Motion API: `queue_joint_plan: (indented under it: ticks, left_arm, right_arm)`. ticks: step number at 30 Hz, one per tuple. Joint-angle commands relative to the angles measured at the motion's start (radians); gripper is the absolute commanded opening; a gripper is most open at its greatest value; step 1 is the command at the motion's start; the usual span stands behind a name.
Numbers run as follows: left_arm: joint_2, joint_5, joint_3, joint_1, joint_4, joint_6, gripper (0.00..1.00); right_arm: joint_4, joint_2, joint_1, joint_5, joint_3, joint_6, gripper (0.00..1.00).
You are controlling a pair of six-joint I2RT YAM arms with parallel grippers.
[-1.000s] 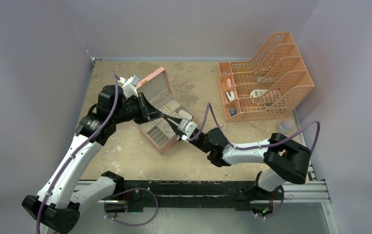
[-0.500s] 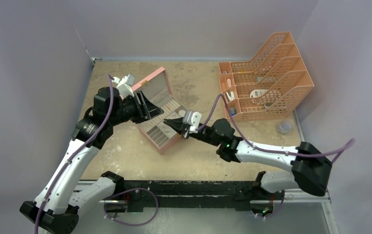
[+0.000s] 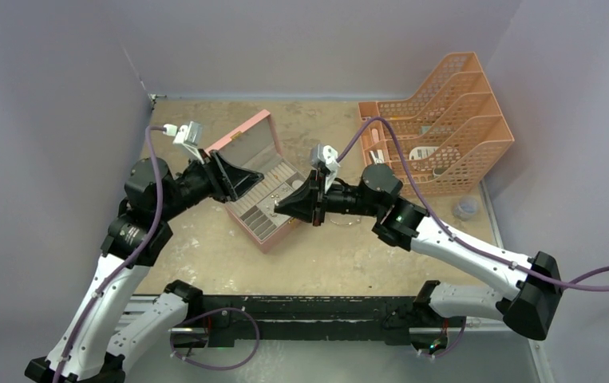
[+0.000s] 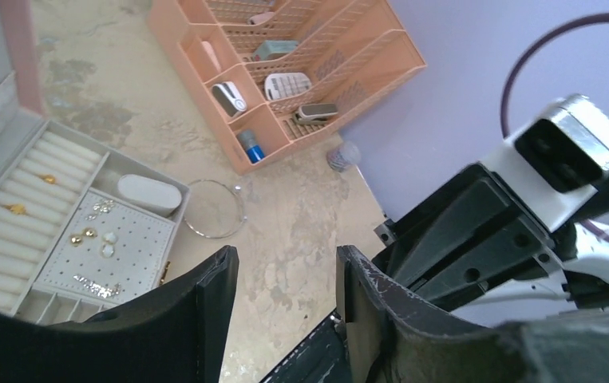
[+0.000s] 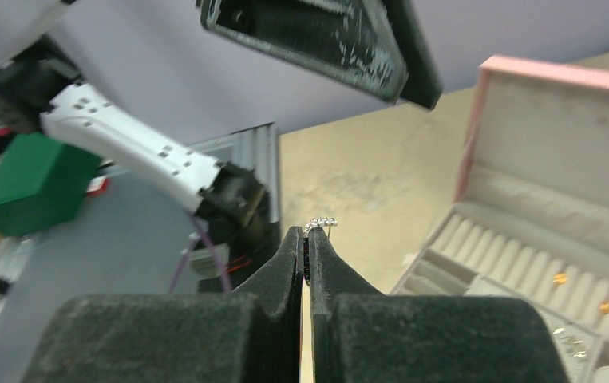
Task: Organize the mixed jewelry
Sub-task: Pick up the jewelry from the center of the board.
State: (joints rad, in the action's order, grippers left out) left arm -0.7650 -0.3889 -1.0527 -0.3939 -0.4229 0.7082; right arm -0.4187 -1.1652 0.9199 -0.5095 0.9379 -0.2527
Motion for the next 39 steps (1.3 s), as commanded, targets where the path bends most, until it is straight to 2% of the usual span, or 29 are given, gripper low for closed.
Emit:
queue_joint_plan:
  ticks: [1,5,7,12,14,17,19,21,24,27,29,32,37,39]
  left_arm:
    - [0.022,-0.113,0.013,0.003,0.111,-0.02,0.49]
    - [-0.002,-0.219,-0.025,0.004,0.062,0.132,0.5]
    - [-0.006,-0.296,-0.024,0.004,0.071,0.159,0.5]
    - [0.058,-0.31,0.031,0.004,0.108,0.068,0.5]
    - [0.091,-0.35,0.087,0.004,0.203,0.055,0.48]
    - [0.11,-0.569,0.168,0.004,0.427,0.084,0.47]
    - [0.111,-0.659,0.209,0.003,0.569,0.133,0.46]
    - [0.102,-0.711,0.223,0.003,0.637,0.166,0.48]
    - [0.078,-0.746,0.221,0.003,0.652,0.204,0.51]
    - [0.058,-0.81,0.268,0.003,0.801,0.329,0.53]
    - [0.036,-0.822,0.294,0.001,0.872,0.441,0.53]
    - [0.023,-0.826,0.314,-0.004,0.914,0.475,0.53]
    - [0.079,-0.71,0.328,-0.008,0.855,0.281,0.52]
    - [0.066,-0.644,0.276,-0.008,0.726,0.193,0.48]
  right_arm:
    - [0.047,0.052,-0.012,-0.187,0.042,-0.121,0.0]
    - [0.03,0.067,-0.012,-0.26,0.068,-0.165,0.0]
    - [0.013,0.066,-0.012,-0.315,0.084,-0.204,0.0]
    - [-0.042,0.062,-0.013,-0.495,0.105,-0.276,0.0]
    - [-0.108,0.063,-0.016,-0.566,0.093,-0.333,0.0]
    - [-0.189,0.058,-0.021,-0.658,0.087,-0.404,0.0]
    - [-0.208,0.061,-0.021,-0.681,0.092,-0.429,0.0]
    - [-0.2,0.063,-0.023,-0.694,0.102,-0.425,0.0]
    - [-0.185,0.063,-0.023,-0.694,0.106,-0.41,0.0]
    - [-0.186,0.05,-0.023,-0.704,0.109,-0.391,0.0]
    - [-0.186,0.036,-0.023,-0.707,0.118,-0.381,0.0]
    - [-0.195,0.004,-0.023,-0.713,0.149,-0.369,0.0]
    - [-0.331,-0.018,-0.023,-0.666,0.127,-0.489,0.0]
    - [-0.299,-0.023,-0.027,-0.624,0.128,-0.495,0.0]
